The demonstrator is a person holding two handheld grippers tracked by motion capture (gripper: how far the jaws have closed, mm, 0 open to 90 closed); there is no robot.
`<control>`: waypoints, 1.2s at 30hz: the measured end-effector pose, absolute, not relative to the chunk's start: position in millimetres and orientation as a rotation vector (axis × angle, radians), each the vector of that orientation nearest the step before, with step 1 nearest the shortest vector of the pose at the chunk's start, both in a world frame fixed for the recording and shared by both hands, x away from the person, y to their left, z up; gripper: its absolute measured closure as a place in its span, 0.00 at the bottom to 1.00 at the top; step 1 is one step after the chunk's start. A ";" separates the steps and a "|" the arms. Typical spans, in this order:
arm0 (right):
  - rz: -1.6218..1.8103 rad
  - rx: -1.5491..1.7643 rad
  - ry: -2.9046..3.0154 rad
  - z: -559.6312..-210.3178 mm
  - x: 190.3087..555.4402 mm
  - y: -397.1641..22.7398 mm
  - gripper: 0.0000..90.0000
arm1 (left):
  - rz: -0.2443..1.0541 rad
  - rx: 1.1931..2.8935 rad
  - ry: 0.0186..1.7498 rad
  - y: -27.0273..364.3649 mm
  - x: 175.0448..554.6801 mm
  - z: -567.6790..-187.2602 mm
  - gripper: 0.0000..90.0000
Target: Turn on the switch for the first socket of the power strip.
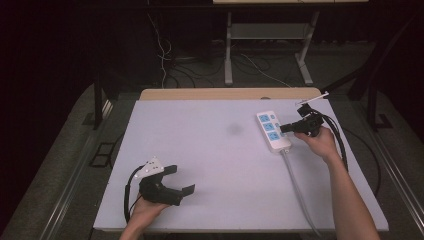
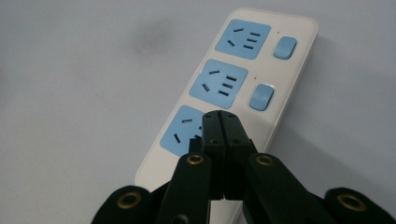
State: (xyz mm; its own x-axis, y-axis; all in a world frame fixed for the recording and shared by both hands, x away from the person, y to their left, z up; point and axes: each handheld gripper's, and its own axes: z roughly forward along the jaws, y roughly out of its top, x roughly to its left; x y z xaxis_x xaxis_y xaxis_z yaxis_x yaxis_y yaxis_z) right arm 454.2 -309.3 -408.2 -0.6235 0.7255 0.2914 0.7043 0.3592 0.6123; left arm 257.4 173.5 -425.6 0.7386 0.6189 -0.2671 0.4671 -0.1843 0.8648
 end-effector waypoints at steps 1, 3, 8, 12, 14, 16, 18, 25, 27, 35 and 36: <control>1.126 1.351 2.567 -409.3 454.7 -308.9 0.99 | 0.171 1.829 0.844 173.5 257.6 -425.7 0.00; 1.114 1.355 2.568 -410.4 455.2 -308.7 0.99 | 0.170 1.829 0.844 173.4 257.7 -425.8 0.00; 1.095 1.378 2.564 -417.5 457.0 -310.1 1.00 | 0.169 1.833 0.841 173.2 257.8 -425.9 0.00; 1.136 1.388 2.545 -420.3 455.7 -313.4 1.00 | 0.167 1.837 0.839 172.9 257.9 -426.0 0.00; 1.143 1.385 2.540 -420.9 455.4 -313.4 1.00 | 0.165 1.838 0.838 172.3 257.8 -426.1 0.00; 1.159 1.392 2.532 -422.3 454.7 -314.7 1.00 | 0.165 1.840 0.837 171.8 257.7 -426.2 0.00; 1.180 1.403 2.522 -424.1 453.7 -316.1 1.00 | 0.165 1.840 0.837 171.7 257.6 -426.2 0.00; 1.264 1.403 2.472 -431.1 448.1 -320.7 1.00 | 0.162 1.843 0.836 170.7 257.0 -426.5 0.00; 1.267 1.399 2.473 -431.5 447.8 -320.1 1.00 | 0.161 1.844 0.835 170.5 256.9 -426.5 0.00; 1.260 1.399 2.475 -431.9 448.0 -319.5 1.00 | 0.167 1.836 0.834 171.2 255.4 -425.5 0.00; 1.258 1.398 2.475 -431.9 447.7 -319.3 1.00 | 0.167 1.834 0.834 171.4 255.1 -425.3 0.00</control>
